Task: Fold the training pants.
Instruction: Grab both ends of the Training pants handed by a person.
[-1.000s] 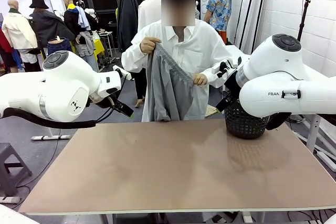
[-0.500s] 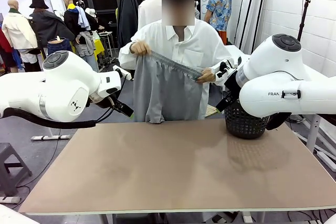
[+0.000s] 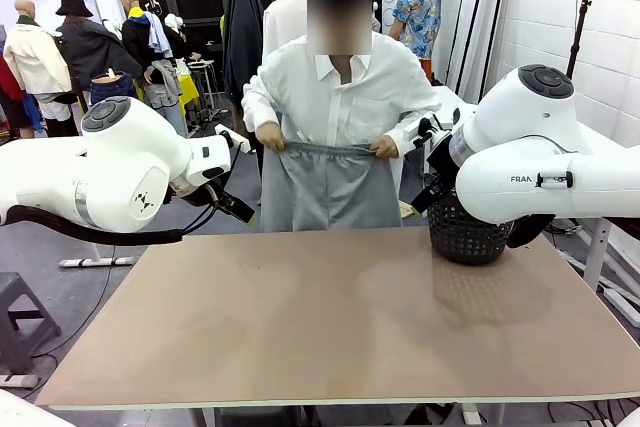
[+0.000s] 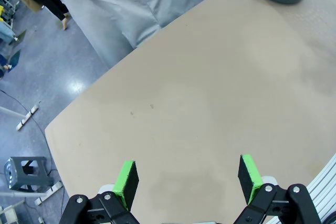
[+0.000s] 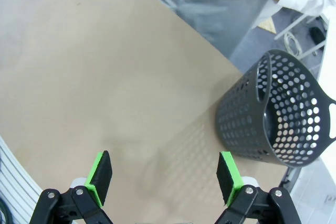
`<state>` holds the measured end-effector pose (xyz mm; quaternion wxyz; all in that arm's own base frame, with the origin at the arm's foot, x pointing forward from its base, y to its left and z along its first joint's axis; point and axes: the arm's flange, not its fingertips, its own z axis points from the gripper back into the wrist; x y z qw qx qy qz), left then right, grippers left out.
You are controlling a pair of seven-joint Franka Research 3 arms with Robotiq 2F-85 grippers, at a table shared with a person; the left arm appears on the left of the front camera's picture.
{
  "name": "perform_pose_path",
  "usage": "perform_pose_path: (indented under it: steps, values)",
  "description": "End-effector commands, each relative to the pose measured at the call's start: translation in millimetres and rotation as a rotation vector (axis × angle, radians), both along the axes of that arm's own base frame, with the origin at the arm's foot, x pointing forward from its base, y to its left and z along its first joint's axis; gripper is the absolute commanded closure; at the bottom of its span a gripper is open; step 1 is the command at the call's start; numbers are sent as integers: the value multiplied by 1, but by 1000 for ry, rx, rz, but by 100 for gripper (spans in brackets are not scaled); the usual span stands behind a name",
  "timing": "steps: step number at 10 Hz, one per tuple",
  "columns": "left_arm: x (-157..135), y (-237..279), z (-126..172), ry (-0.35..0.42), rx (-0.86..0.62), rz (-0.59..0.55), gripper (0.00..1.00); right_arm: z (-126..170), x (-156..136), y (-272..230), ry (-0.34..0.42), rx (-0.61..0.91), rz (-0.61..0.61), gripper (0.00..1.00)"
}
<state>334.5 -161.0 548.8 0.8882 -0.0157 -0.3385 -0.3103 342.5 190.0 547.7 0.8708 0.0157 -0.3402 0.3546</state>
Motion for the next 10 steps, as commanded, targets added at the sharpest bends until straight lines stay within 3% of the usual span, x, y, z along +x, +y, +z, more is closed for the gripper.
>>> perform_pose_path:
  steps: [1,10]
  values:
    - [0,0,0,-3,4,-5,0,0,-1,1,1,3,5,0]
    - [0,0,0,-3,4,-5,0,0,-1,1,1,3,5,0]
